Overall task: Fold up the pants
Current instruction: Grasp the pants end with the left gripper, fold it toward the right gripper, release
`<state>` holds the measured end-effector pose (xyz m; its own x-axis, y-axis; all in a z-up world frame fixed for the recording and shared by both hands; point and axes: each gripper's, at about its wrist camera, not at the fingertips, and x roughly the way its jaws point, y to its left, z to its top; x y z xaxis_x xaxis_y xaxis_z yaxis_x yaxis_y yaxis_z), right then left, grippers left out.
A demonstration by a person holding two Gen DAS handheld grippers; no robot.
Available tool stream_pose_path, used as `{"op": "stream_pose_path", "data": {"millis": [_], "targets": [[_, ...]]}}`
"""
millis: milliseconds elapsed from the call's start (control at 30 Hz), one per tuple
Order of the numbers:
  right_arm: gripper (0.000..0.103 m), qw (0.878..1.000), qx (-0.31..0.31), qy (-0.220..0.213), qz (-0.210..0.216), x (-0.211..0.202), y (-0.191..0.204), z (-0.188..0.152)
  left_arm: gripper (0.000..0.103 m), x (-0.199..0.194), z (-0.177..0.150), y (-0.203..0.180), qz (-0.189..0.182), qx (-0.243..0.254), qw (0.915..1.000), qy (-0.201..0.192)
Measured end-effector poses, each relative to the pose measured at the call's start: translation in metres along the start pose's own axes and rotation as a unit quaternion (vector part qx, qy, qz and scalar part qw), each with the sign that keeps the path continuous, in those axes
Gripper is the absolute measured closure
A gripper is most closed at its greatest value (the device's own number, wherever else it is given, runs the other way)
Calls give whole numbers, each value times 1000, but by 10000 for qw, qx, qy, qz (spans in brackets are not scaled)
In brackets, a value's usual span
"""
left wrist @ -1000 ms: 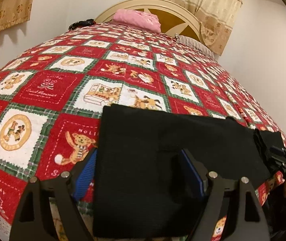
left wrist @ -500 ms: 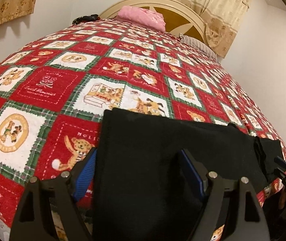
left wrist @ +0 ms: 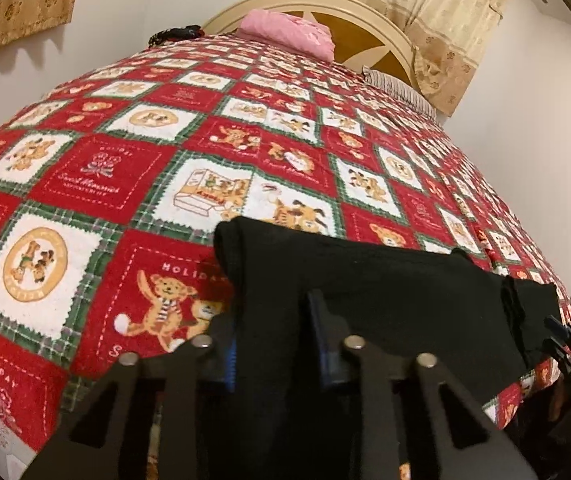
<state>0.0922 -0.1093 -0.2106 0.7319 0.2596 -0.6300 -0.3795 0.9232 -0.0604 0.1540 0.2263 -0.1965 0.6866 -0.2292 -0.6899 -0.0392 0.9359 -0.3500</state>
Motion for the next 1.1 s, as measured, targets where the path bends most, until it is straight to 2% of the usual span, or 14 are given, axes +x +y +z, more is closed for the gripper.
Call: {"op": "stream_pose_path", "data": {"millis": [100,267,467,600,867,1100], "targets": [[48,10000,-11,-40,-13,-2,-2,0,82,-12,3,-7,-186,-95,9997,-114],[48,9998,18,-161,-109,-12,-10,5,83,-38,13,-18,-990,-505,9933,-334],[46,9987,121,-313,-391,-30,-31,8,84,-66,28,-73,-1725,-229,9835,-501],[42,9967,248,-463,-624,-49,-51,5,84,-72,38,-121,-2254,-5,9730,-505],[41,9903,656,-593,-1069,-82,-97,-16,84,-57,50,-211,-2835,622,9565,-284],[40,9813,1293,-528,-1321,-92,-136,-39,84,-21,37,-273,-3007,977,9485,184]]}}
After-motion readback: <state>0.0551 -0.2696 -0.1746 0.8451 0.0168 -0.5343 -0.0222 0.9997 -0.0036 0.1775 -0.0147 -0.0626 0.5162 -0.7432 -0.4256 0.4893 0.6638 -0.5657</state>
